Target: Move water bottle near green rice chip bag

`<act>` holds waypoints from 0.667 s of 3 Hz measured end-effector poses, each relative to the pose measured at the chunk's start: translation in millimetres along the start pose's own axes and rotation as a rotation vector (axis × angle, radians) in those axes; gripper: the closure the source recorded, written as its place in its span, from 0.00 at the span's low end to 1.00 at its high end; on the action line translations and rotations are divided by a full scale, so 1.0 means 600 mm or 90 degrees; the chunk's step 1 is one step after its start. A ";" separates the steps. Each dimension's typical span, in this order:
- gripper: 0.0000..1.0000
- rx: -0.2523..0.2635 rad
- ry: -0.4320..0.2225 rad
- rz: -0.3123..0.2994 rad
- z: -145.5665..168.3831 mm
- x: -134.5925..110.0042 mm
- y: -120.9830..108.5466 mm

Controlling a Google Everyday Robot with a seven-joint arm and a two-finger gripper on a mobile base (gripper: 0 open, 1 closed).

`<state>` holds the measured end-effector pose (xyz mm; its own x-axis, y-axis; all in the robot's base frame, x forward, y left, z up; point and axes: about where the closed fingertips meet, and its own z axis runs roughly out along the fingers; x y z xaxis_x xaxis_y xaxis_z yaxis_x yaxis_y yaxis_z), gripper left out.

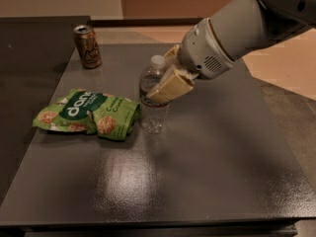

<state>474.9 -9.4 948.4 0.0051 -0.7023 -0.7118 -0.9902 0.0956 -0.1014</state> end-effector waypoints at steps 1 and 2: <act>0.36 -0.001 0.001 -0.003 0.001 -0.003 0.002; 0.13 -0.001 0.001 -0.005 0.002 -0.006 0.004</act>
Offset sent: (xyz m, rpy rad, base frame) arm -0.0010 0.0017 0.0006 -0.0017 -0.0020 0.0032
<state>472.7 -5.9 949.8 0.0126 -0.7045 -0.7096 -0.9905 0.0884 -0.1054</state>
